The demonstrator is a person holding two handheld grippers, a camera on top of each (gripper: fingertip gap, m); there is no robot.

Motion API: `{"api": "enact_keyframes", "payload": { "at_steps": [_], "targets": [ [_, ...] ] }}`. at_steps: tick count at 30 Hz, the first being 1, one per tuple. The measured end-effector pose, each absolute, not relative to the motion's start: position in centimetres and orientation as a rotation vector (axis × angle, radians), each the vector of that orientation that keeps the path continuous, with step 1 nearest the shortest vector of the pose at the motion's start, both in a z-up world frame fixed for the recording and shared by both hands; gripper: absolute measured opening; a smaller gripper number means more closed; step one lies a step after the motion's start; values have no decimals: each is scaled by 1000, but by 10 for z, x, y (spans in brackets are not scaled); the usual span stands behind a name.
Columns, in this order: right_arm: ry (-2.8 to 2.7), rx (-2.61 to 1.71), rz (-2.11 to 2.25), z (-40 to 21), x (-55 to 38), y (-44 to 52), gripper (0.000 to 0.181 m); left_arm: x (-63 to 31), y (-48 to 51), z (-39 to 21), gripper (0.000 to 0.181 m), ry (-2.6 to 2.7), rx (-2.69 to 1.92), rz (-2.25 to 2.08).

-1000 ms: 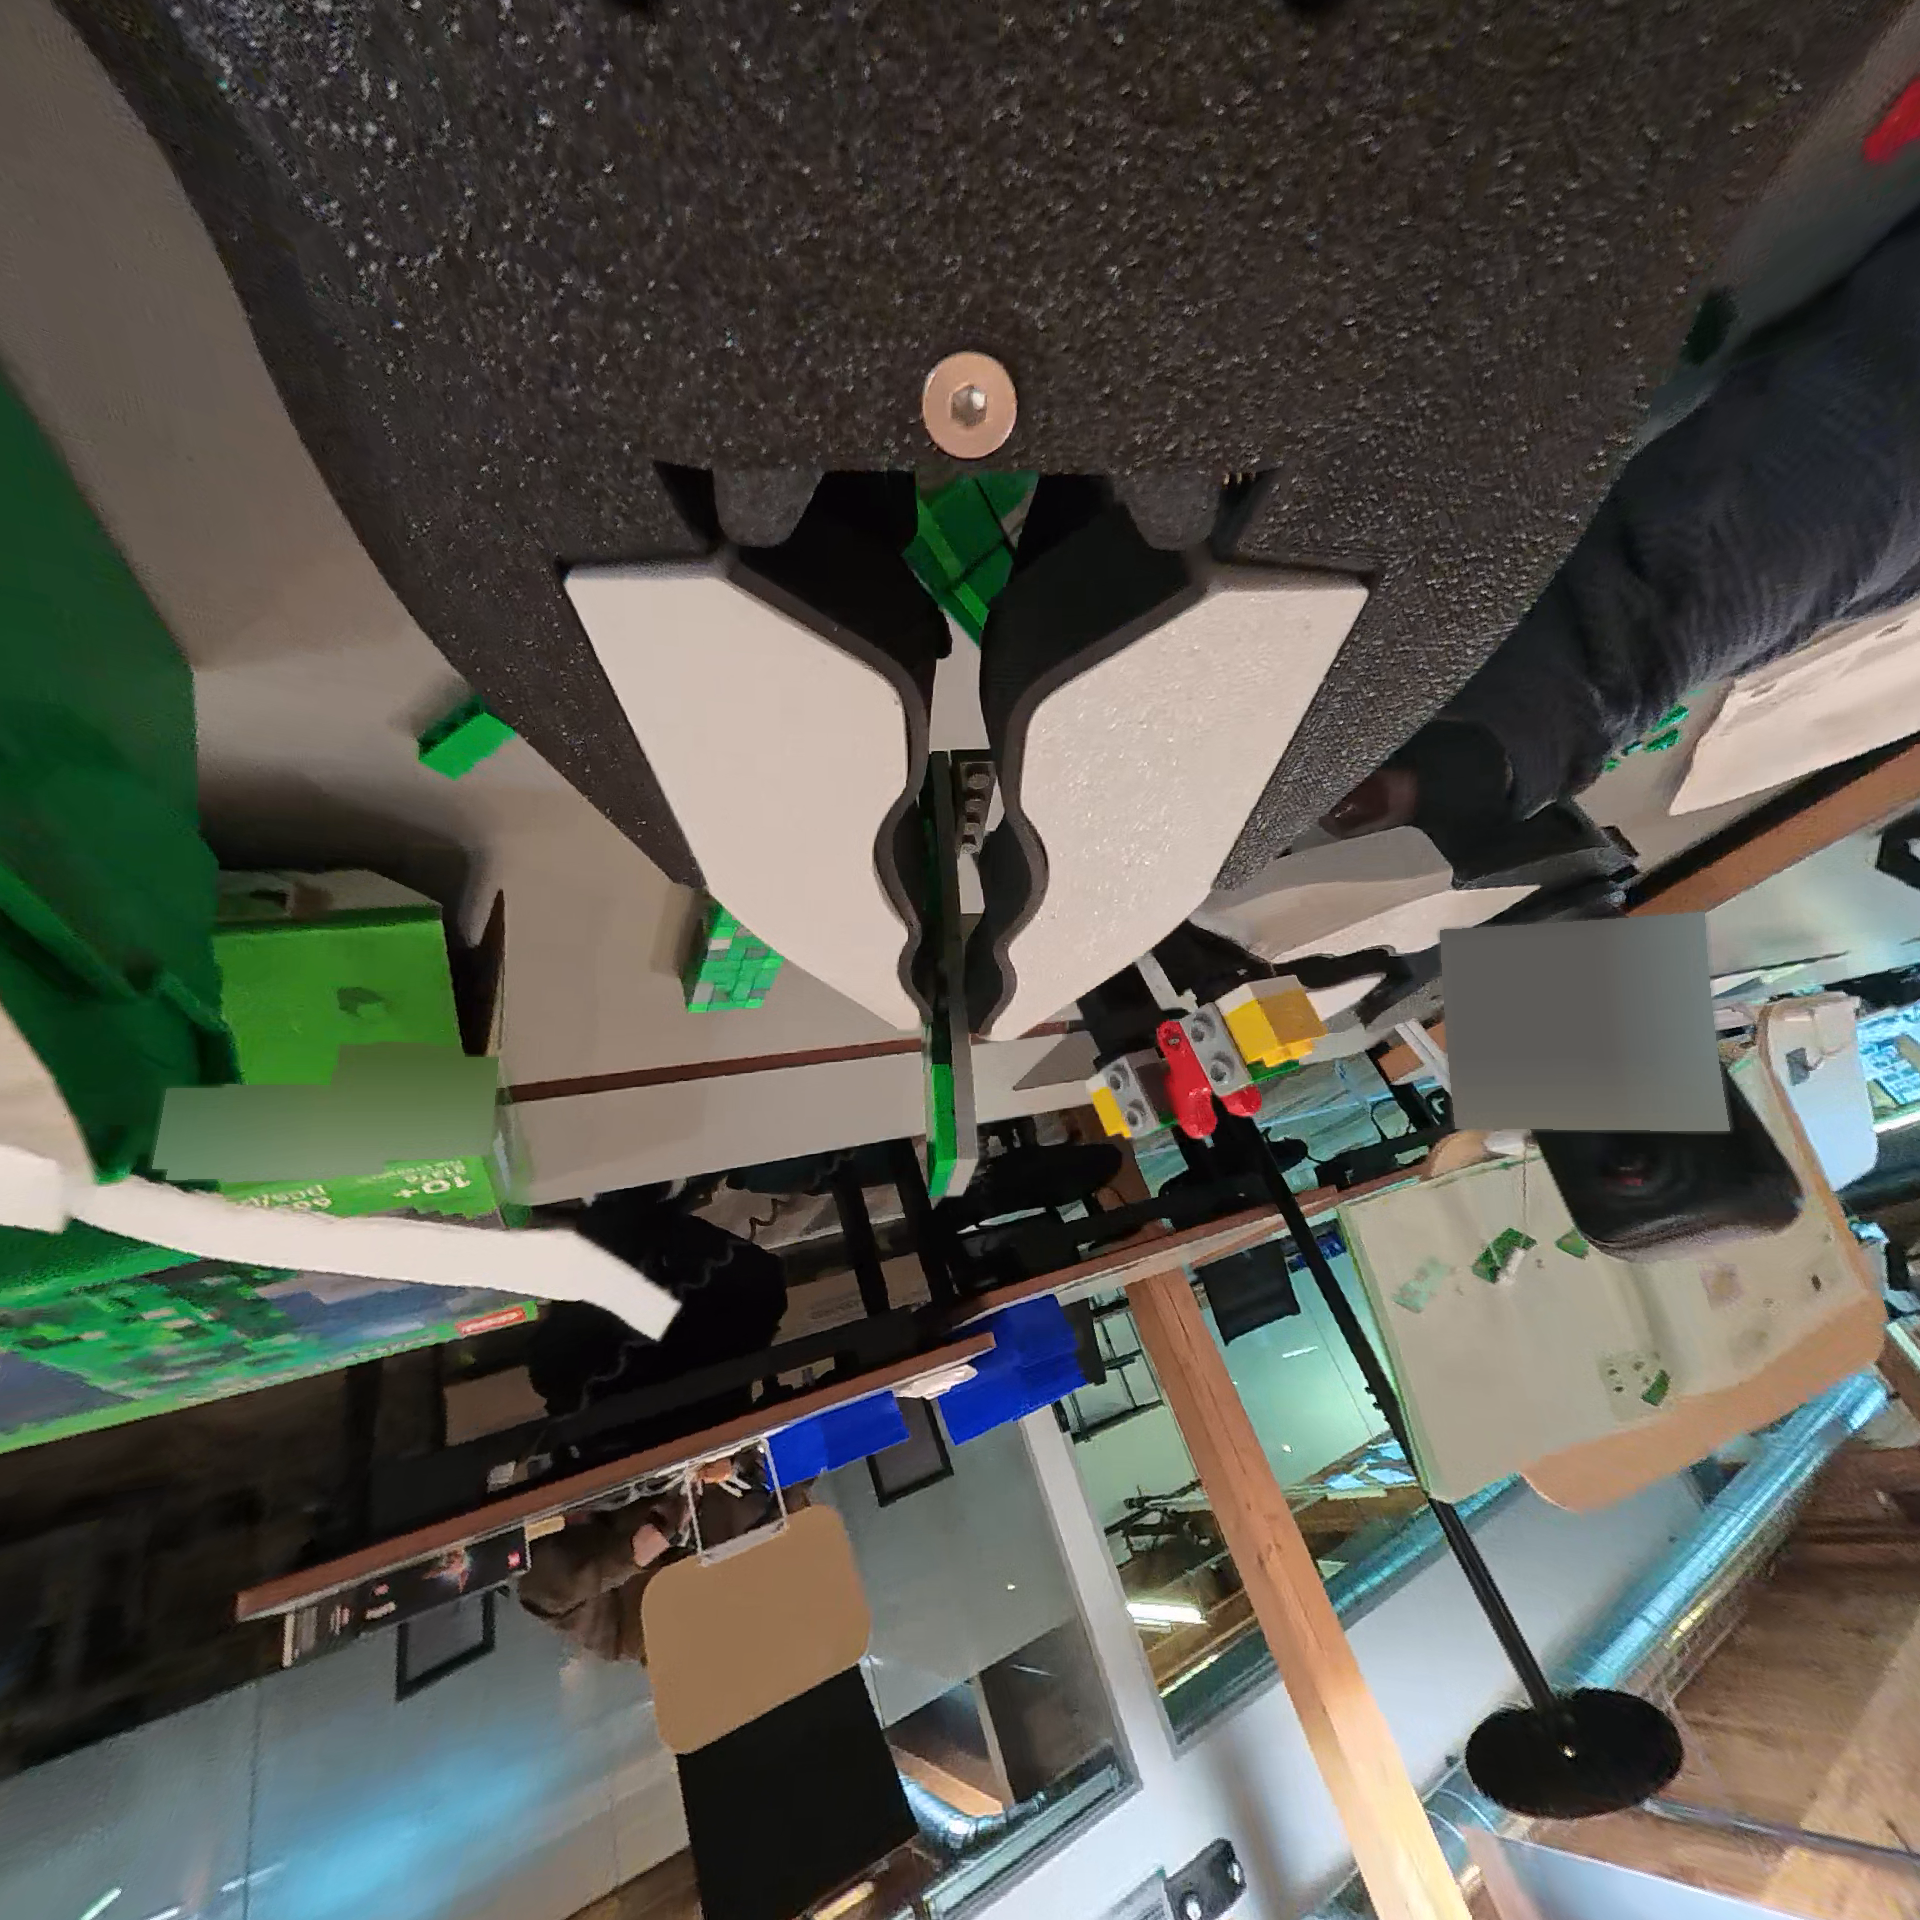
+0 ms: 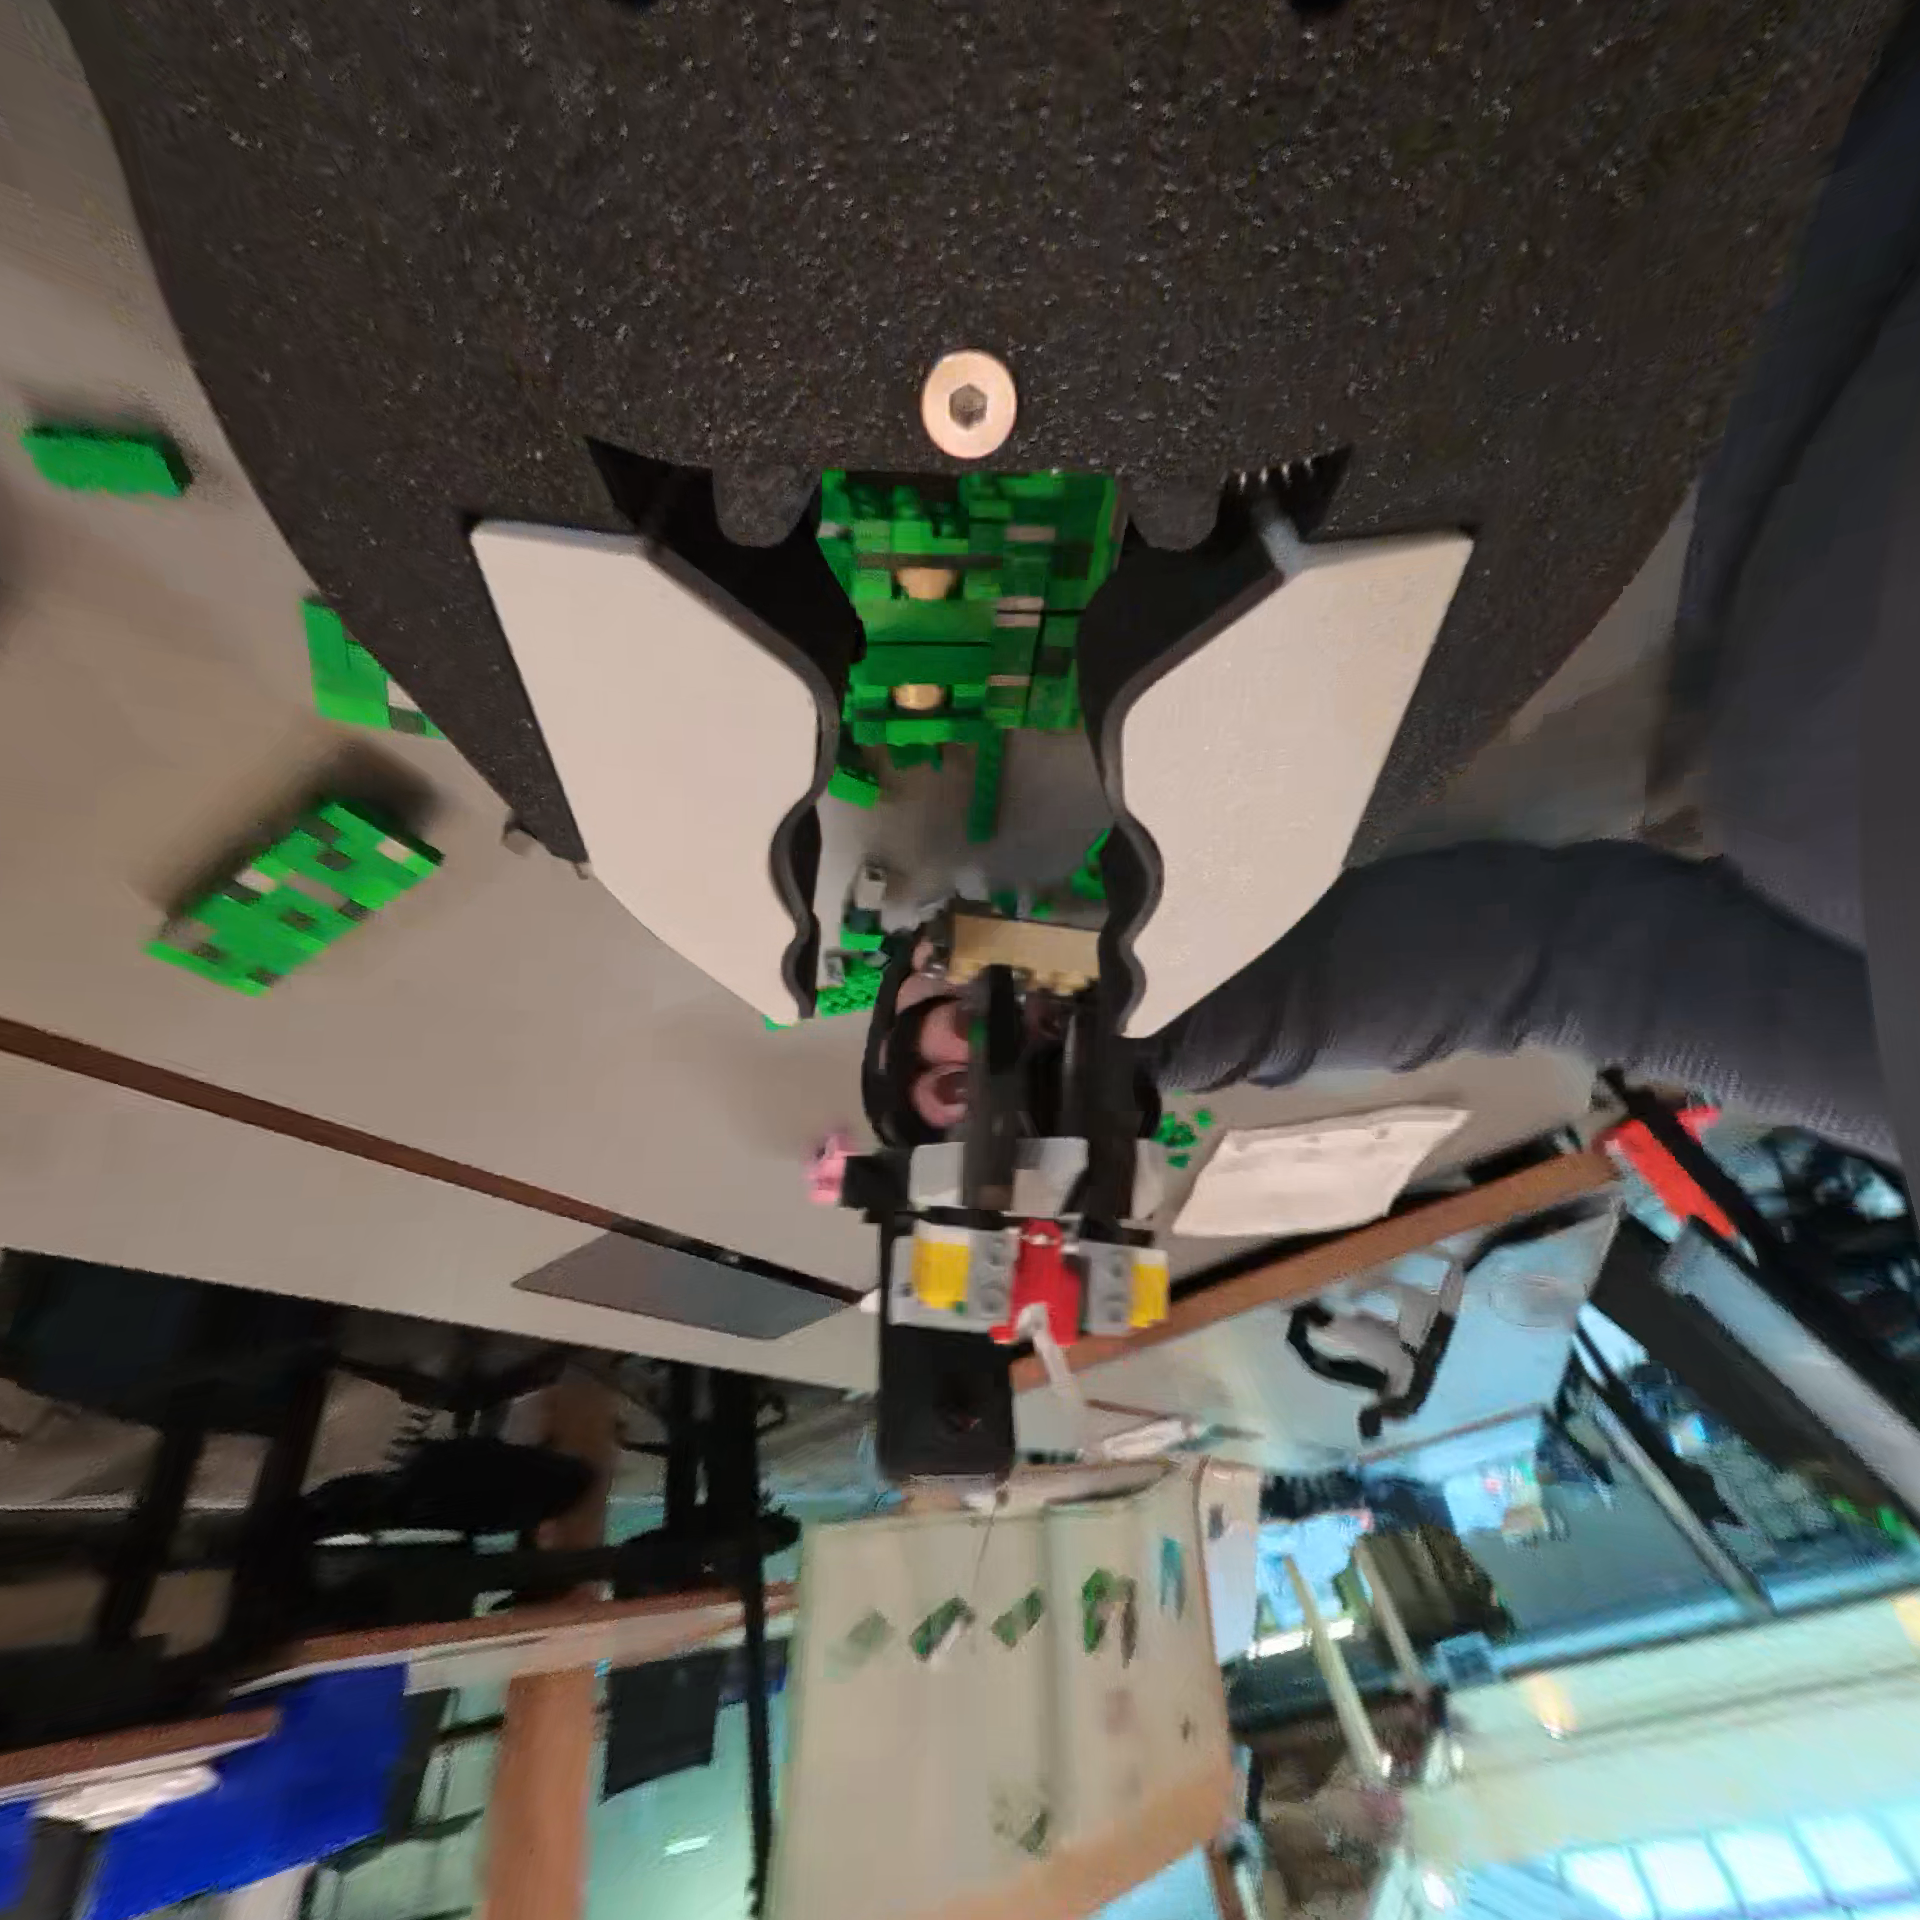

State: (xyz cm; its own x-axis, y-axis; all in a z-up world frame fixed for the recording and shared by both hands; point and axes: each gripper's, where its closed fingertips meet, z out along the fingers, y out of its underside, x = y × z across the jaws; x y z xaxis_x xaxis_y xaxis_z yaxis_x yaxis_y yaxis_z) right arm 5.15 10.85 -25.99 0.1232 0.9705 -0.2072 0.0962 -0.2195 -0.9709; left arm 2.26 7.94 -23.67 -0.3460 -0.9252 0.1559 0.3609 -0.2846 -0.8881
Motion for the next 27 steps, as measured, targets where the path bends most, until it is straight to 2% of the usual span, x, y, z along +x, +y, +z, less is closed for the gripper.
{"api": "enact_keyframes", "payload": {
  "at_steps": [2, 7, 11, 17, 24, 27],
  "targets": [
    [-1195, -1509, 1162, -266, 42, 98, 57, 26, 79, -239, 7, 997, -901, -1765],
    [-1279, -1559, 1084, -281, 22, 92, 55, 38, 83, -251, 7, 1039, -997, -1674],
    [-1322, -1593, 1059, -294, 18, 92, 39, 42, 81, -252, 7, 1073, -1011, -1646],
    [-1282, -1631, 1002, -300, 23, 103, 38, 50, 90, -256, 8, 1050, -1096, -1599],
    [-1073, -1790, 765, -313, 56, 149, 37, 42, 124, -260, 40, 891, -1215, -1425],
    [-1027, -1861, 620, -321, 75, 164, 38, 42, 129, -262, 45, 885, -1243, -1358]
  ]
}}
